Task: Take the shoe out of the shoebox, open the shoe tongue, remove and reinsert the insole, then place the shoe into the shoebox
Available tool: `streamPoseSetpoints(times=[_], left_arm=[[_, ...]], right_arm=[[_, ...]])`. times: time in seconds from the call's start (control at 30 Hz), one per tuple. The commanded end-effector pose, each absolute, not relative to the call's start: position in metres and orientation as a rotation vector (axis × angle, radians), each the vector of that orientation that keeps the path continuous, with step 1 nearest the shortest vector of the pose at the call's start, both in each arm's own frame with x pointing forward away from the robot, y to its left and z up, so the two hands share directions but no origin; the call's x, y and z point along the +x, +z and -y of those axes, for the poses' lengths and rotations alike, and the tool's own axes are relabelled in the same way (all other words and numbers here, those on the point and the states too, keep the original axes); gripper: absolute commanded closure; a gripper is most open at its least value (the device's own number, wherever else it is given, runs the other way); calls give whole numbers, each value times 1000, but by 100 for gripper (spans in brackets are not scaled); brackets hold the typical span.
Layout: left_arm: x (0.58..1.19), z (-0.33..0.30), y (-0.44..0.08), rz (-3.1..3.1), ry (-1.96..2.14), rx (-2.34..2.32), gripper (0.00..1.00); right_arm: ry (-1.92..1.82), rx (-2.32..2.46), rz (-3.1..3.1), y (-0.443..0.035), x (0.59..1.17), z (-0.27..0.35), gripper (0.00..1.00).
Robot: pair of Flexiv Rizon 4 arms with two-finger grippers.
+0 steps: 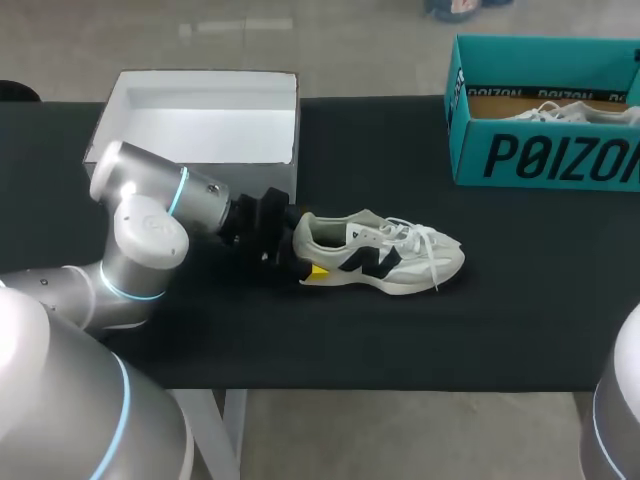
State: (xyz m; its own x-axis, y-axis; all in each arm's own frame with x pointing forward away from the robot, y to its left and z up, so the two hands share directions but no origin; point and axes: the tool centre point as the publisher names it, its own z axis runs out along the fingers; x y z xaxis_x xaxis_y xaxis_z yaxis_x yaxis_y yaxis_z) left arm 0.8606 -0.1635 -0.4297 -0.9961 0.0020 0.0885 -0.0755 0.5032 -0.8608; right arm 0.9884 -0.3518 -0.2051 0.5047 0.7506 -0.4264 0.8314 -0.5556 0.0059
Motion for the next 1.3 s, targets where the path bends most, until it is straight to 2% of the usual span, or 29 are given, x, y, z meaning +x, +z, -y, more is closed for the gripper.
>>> streamPoseSetpoints(times=[0.03,0.37,0.47,0.9,1.13,1.3], left_arm=[[859,164,-429,2659,1527,67,100],[859,164,-429,2659,1527,67,100],[859,164,-429,2659,1527,67,100],[859,164,-429,2659,1527,67,100],[859,164,-429,2659,1527,67,100],[859,164,-429,2659,1527,67,100]], right_arm=[[-560,2514,-1360,-197,988,335,0],[-296,2556,-1675,-186,957,282,0],[-266,2351,-1856,-178,944,262,0],[-196,2353,-1903,-175,945,258,0],[53,2248,-1971,-185,927,200,0],[102,2310,-1961,-208,905,159,0]])
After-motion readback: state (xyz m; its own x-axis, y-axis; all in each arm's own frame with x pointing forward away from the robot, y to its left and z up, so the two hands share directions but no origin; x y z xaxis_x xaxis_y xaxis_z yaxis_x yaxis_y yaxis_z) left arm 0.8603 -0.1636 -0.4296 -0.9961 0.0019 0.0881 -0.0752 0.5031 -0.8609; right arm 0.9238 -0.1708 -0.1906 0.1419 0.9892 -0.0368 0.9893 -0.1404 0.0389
